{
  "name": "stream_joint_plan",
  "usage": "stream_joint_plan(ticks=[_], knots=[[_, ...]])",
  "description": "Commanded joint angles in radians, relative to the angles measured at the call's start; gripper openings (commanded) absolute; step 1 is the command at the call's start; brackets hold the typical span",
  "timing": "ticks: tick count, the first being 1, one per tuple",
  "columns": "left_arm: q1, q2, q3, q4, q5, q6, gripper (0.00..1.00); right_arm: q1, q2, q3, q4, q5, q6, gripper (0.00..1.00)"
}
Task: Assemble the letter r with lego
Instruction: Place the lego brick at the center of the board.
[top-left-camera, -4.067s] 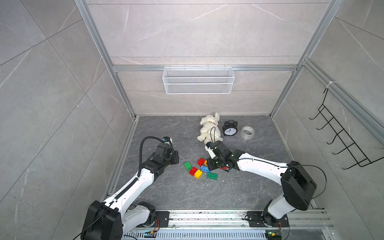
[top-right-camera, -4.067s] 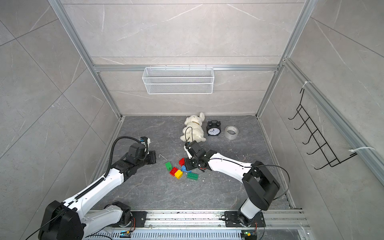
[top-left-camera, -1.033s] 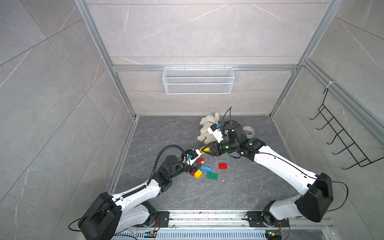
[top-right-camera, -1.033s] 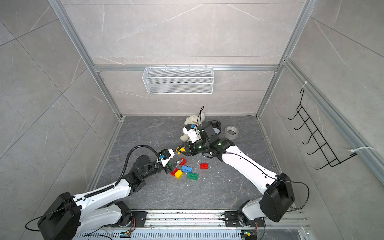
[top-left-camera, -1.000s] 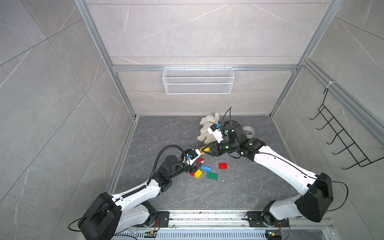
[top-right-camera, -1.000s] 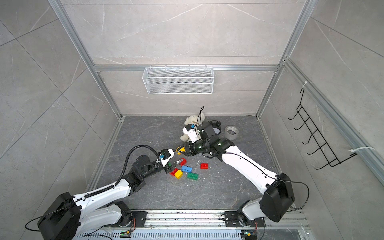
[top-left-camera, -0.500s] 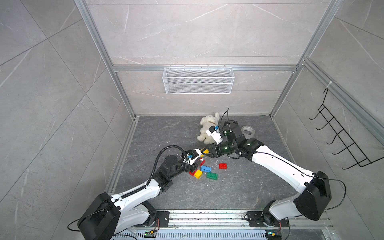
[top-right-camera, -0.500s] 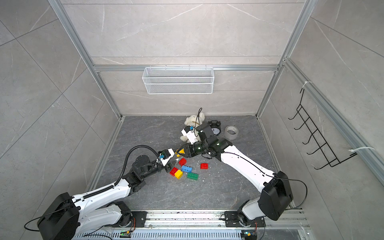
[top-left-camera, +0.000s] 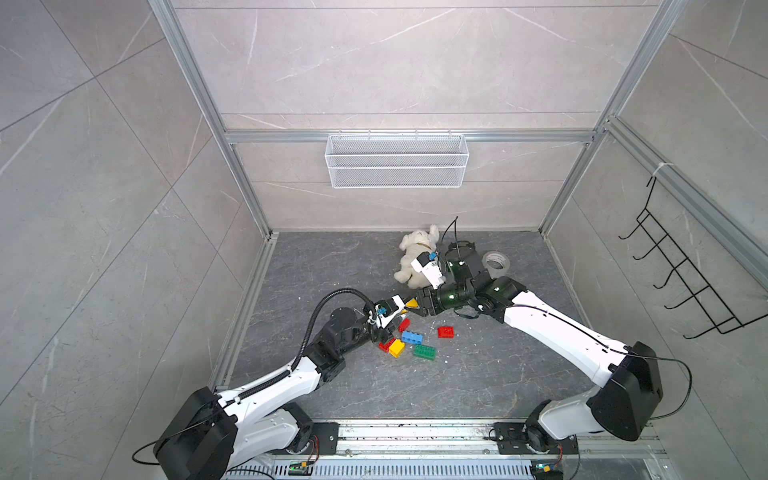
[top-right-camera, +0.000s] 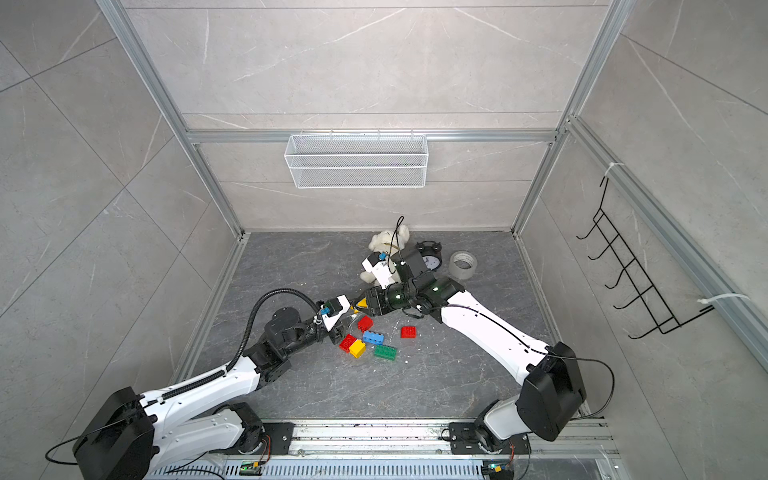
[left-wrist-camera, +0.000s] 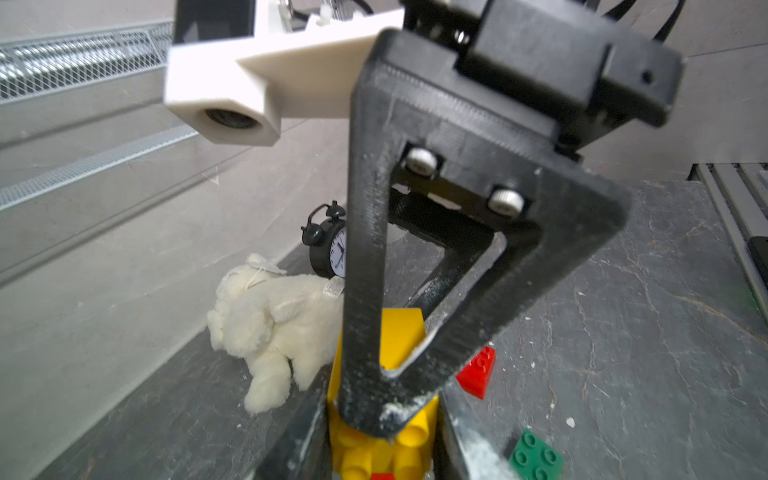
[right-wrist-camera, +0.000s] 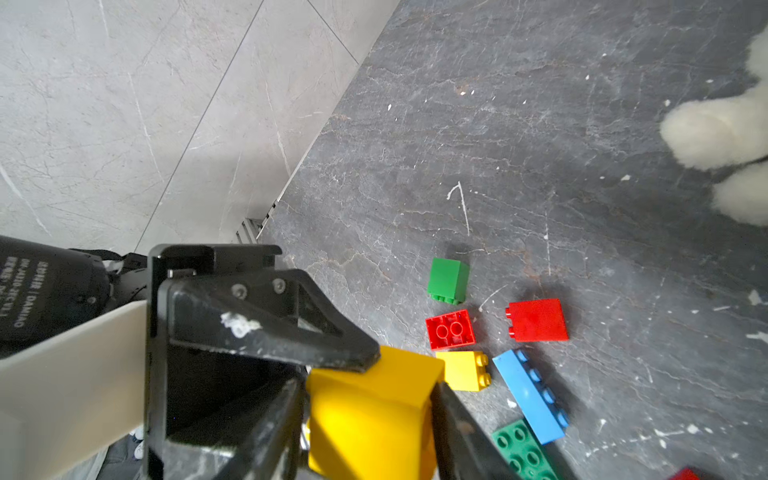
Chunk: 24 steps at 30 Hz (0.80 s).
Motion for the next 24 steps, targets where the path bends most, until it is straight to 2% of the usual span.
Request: stream_joint_plan(ticks=[1, 5, 8, 11, 13, 18, 24], knots=[[-0.006, -0.036, 0.086, -0.191, -0.072, -0.027, 0.29, 0.003, -0.041, -0.015, 0.028, 0.036, -0.011, 0.54], [-0.005, -0.042, 0.146, -0.379, -0.241, -0.063, 0.28, -0.005, -0.127, -0.039, 0.014, 0.127, -0.021, 0.55], [0.005, -0.012, 0.26, -0.595, -0.359, -0.099, 0.24, -0.031, -0.176, -0.083, 0.016, 0.177, -0.008, 0.58], [0.019, 0.051, 0.389, -0.794, -0.392, -0.138, 0.15, -0.052, -0.168, -0.118, 0.002, 0.189, -0.007, 0.59], [0.047, 0.099, 0.459, -0.885, -0.354, -0.183, 0.16, -0.052, -0.147, -0.135, -0.004, 0.203, -0.009, 0.58], [0.184, 0.229, 0.582, -1.042, -0.176, -0.315, 0.17, -0.052, -0.122, -0.185, 0.026, 0.225, -0.001, 0.58], [0.192, 0.419, 0.749, -1.208, -0.19, -0.331, 0.17, -0.052, -0.084, -0.211, 0.027, 0.247, -0.008, 0.57]])
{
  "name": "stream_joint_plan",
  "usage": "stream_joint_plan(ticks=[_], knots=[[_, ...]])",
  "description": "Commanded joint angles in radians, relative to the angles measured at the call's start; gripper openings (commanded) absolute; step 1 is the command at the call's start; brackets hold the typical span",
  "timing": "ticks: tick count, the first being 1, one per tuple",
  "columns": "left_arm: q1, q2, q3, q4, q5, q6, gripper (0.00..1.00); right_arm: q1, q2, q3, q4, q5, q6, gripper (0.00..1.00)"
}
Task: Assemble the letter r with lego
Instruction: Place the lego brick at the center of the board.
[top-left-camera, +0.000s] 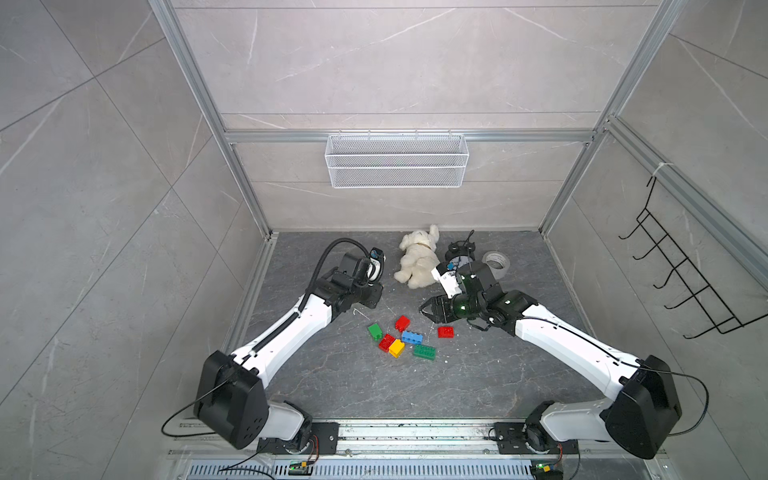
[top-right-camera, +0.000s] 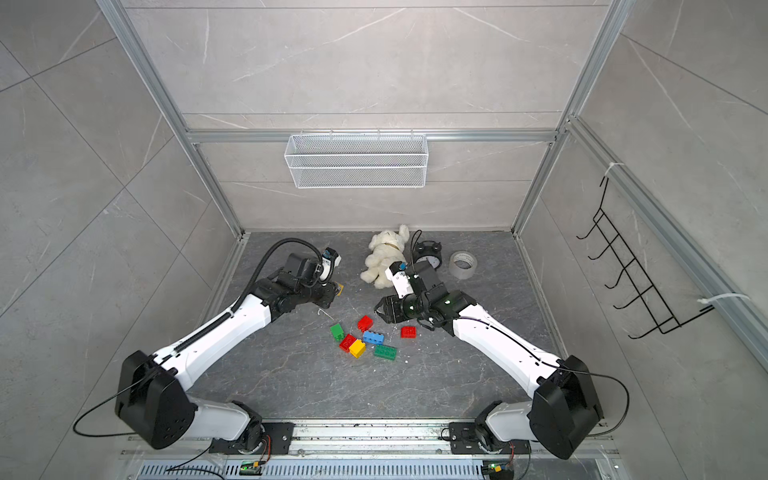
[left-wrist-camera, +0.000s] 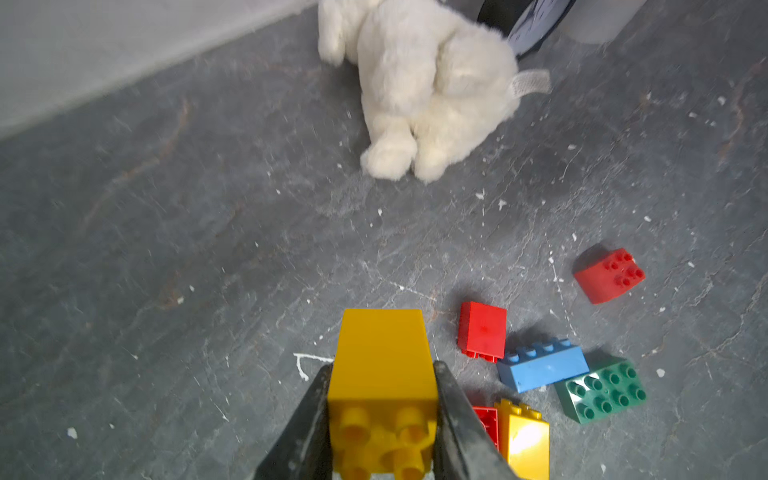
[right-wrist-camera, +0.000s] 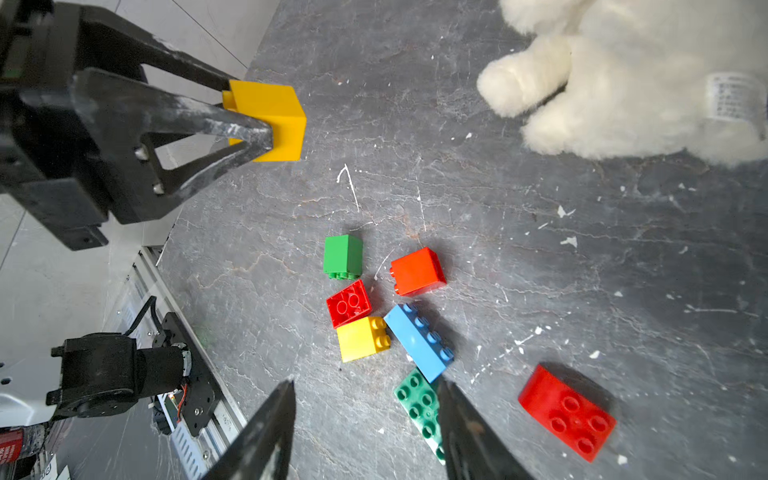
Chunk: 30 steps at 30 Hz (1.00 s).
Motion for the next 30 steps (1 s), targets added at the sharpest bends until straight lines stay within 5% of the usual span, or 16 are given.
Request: stream_joint_plan(ticks=[1, 25, 30], knots=[[-0.007, 0.088, 0.101, -0.165, 0.028, -0.047, 0.17, 0.001, 0.026, -0.016, 0.012, 0.032, -0.009, 0.57], [0.025, 0.509, 0.294, -0.27, 0.056, -0.14, 0.19, 0.16, 0.255, -0.058, 0.095, 0.114, 0.042, 0.55], [0.025, 0.531, 0.287, -0.258, 0.082, -0.142, 0.33, 0.205, 0.269, -0.05, 0.094, 0.13, 0.06, 0.56]])
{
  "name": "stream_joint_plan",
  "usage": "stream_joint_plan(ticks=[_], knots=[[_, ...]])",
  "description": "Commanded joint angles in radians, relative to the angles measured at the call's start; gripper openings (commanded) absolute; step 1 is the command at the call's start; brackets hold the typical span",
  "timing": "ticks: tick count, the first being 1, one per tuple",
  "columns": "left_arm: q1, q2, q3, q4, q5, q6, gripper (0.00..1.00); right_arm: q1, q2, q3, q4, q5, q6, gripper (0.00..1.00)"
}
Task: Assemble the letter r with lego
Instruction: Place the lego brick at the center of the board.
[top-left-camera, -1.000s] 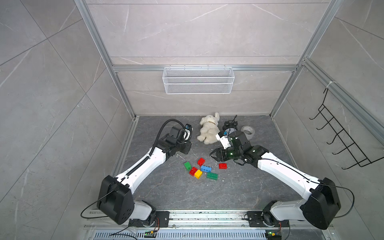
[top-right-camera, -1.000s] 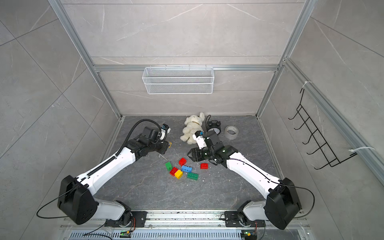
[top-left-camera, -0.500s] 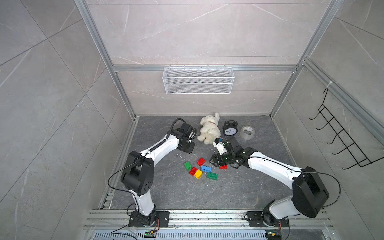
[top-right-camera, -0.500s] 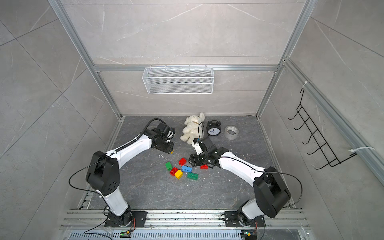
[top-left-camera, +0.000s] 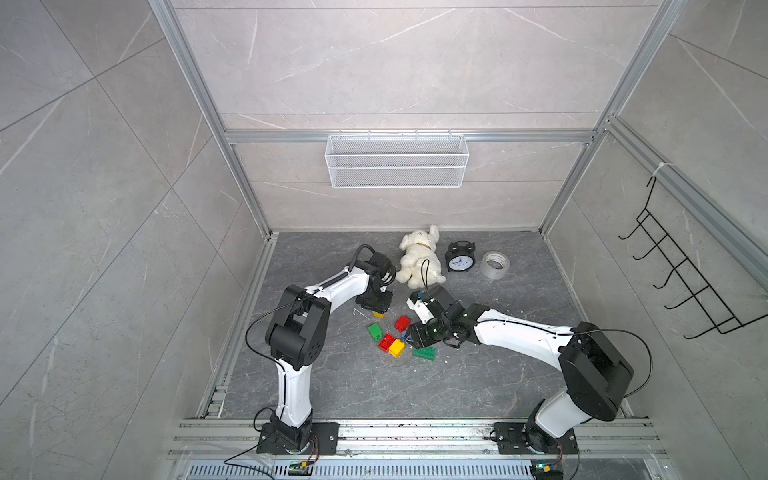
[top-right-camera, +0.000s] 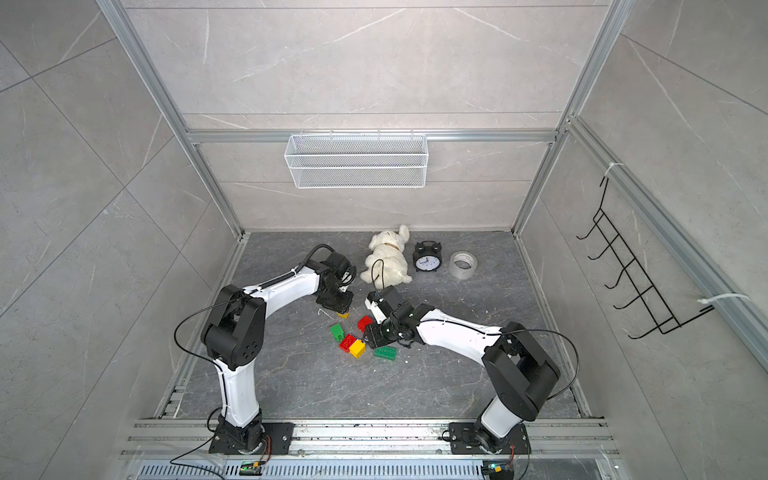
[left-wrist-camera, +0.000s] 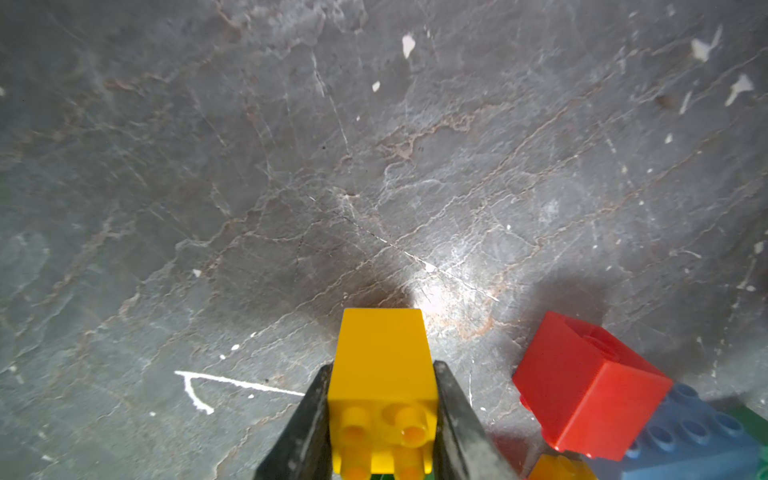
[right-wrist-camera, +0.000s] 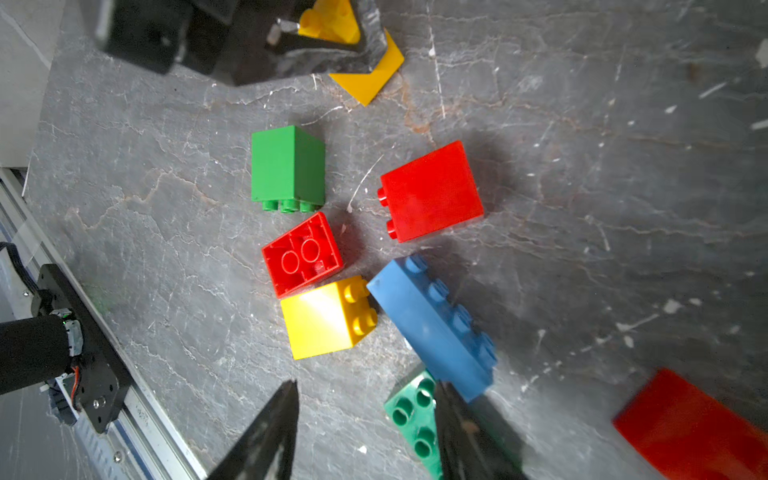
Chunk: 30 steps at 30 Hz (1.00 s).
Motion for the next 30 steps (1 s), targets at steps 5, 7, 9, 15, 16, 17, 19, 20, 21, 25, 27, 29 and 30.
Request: stream_joint_plan(ticks=[5, 7, 9, 15, 16, 17, 19, 20, 21, 25, 27, 29, 30], knots=[[0.002, -0.009, -0.002, 0.016, 0.049, -0.016, 0.66, 0.062, 0.043, 0.031, -0.017, 0.061, 0.031, 0.55], [0.001, -0.032, -0.019, 0.039, 0.045, -0.027, 0.83, 0.079, 0.048, 0.038, -0.015, 0.072, 0.037, 0.55], [0.004, -0.081, -0.058, 0.089, 0.044, -0.041, 0.99, 0.103, 0.046, 0.044, -0.017, 0.108, 0.046, 0.55], [0.066, -0.398, -0.317, 0.375, 0.002, -0.129, 1.0, 0.178, 0.027, 0.058, 0.03, 0.208, 0.024, 0.55], [0.07, -0.472, -0.371, 0.426, -0.029, -0.127, 1.0, 0.186, 0.034, 0.065, 0.043, 0.213, 0.009, 0.55], [0.07, -0.532, -0.418, 0.467, -0.068, -0.125, 1.0, 0.193, 0.043, 0.074, 0.052, 0.212, -0.007, 0.55], [0.072, -0.672, -0.519, 0.567, -0.139, -0.124, 1.0, 0.197, 0.087, 0.117, 0.059, 0.205, -0.037, 0.55], [0.073, -0.724, -0.557, 0.602, -0.154, -0.119, 1.0, 0.198, 0.111, 0.141, 0.053, 0.212, -0.052, 0.55], [0.074, -0.782, -0.6, 0.645, -0.157, -0.105, 1.0, 0.201, 0.138, 0.165, 0.046, 0.22, -0.068, 0.55], [0.074, -0.956, -0.739, 0.75, -0.164, -0.12, 1.0, 0.203, 0.229, 0.256, 0.031, 0.219, -0.123, 0.55], [0.075, -1.019, -0.783, 0.767, -0.193, -0.157, 1.0, 0.204, 0.273, 0.302, 0.012, 0.222, -0.141, 0.55], [0.075, -1.068, -0.82, 0.782, -0.196, -0.161, 1.0, 0.204, 0.314, 0.334, -0.006, 0.238, -0.152, 0.55], [0.075, -1.086, -0.83, 0.781, -0.198, -0.164, 1.0, 0.204, 0.326, 0.344, -0.009, 0.247, -0.157, 0.55]])
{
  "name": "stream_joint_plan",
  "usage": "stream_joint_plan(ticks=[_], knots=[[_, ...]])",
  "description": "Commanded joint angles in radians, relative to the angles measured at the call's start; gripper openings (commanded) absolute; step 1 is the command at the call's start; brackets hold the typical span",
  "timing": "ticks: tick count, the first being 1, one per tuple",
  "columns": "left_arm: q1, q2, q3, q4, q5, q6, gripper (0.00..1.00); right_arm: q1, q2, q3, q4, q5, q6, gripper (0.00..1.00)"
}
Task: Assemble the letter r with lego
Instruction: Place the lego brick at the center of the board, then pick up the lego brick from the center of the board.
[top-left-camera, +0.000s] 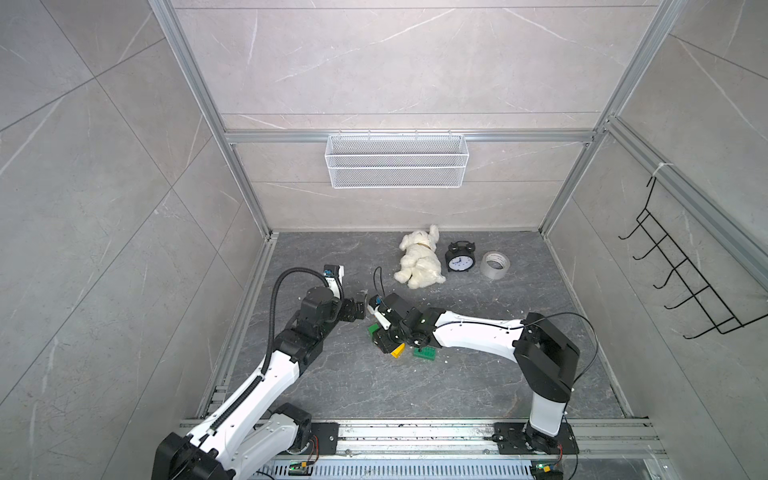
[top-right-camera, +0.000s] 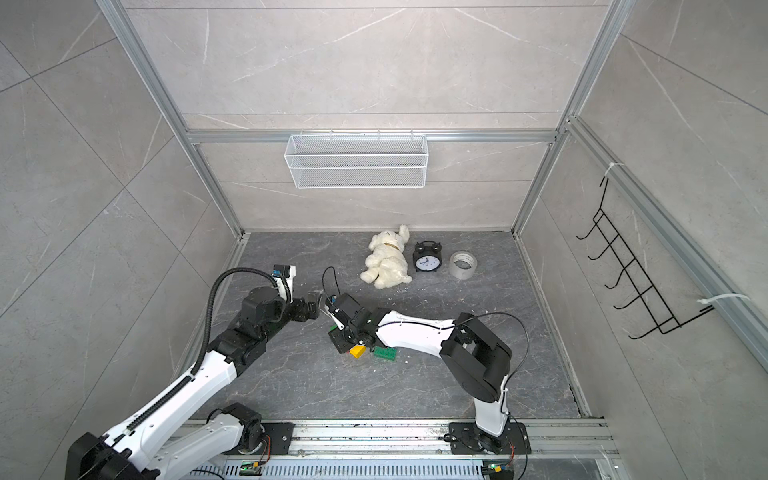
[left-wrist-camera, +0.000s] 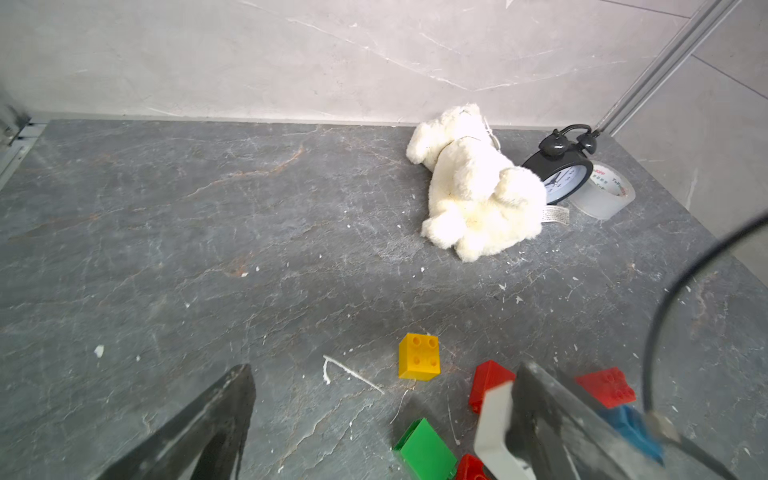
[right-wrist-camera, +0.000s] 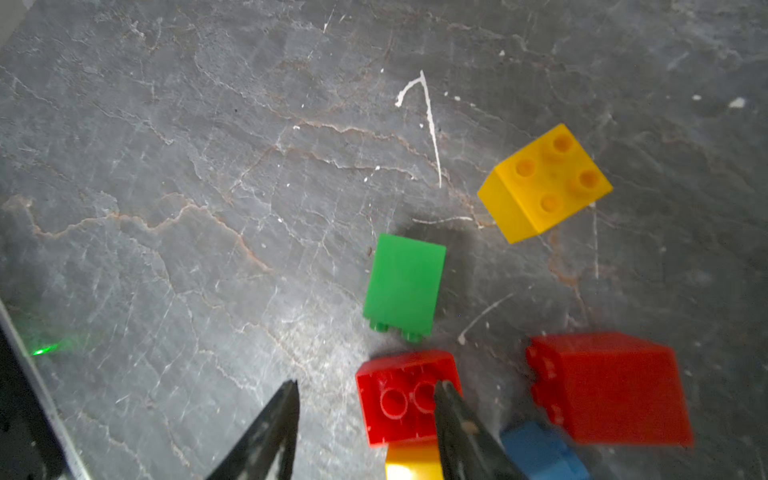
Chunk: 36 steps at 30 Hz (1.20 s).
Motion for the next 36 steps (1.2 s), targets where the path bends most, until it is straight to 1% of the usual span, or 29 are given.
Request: stream_joint_plan(ticks=[1, 7, 10, 14, 16, 18, 20, 22, 24, 26, 28, 30, 32, 35, 36], knots=[[-0.001, -0.063, -0.03, 0.082, -0.03, -0.031, 1.0, 0.006, 0.054, 0.052, -0.041, 0.041, -0.049, 0.55], [0.001, -0.118, -0.069, 0.076, -0.065, -0.025, 0.99, 0.007, 0.124, 0.117, -0.069, 0.059, -0.046, 0.55], [0.002, -0.125, -0.073, 0.063, -0.062, -0.026, 0.99, 0.008, 0.141, 0.126, -0.065, 0.067, -0.036, 0.55], [0.003, -0.123, -0.081, 0.052, -0.063, -0.032, 0.94, 0.01, 0.173, 0.155, -0.078, 0.095, -0.026, 0.53], [0.004, -0.119, -0.08, 0.046, -0.06, -0.042, 0.92, 0.009, 0.185, 0.167, -0.084, 0.1, -0.025, 0.49], [0.009, -0.115, -0.073, 0.031, -0.051, -0.048, 0.91, 0.009, 0.18, 0.163, -0.081, 0.112, -0.02, 0.42], [0.018, -0.109, -0.063, 0.018, -0.045, -0.054, 0.9, 0.01, 0.159, 0.147, -0.066, 0.135, -0.019, 0.36], [0.036, -0.105, -0.057, 0.021, -0.019, -0.055, 0.89, 0.009, 0.129, 0.133, -0.061, 0.151, -0.02, 0.32], [0.064, -0.099, -0.045, 0.022, 0.036, -0.062, 0.89, 0.01, 0.087, 0.123, -0.074, 0.149, -0.026, 0.29], [0.105, -0.087, -0.023, 0.018, 0.118, -0.069, 0.89, 0.01, 0.014, 0.093, -0.083, 0.135, -0.038, 0.27], [0.154, -0.062, 0.016, -0.009, 0.192, -0.089, 0.89, 0.009, -0.092, 0.038, -0.082, 0.118, -0.069, 0.27], [0.197, -0.036, 0.055, -0.035, 0.274, -0.096, 0.89, 0.009, -0.186, -0.005, -0.095, 0.132, -0.113, 0.28], [0.238, -0.003, 0.095, -0.038, 0.414, -0.1, 0.89, 0.007, -0.277, -0.032, -0.116, 0.136, -0.174, 0.28], [0.282, 0.086, 0.185, -0.025, 0.712, -0.13, 0.88, 0.007, -0.366, -0.039, -0.147, 0.093, -0.264, 0.28], [0.286, 0.128, 0.227, -0.03, 0.814, -0.144, 0.86, 0.007, -0.379, -0.027, -0.168, 0.086, -0.284, 0.28]])
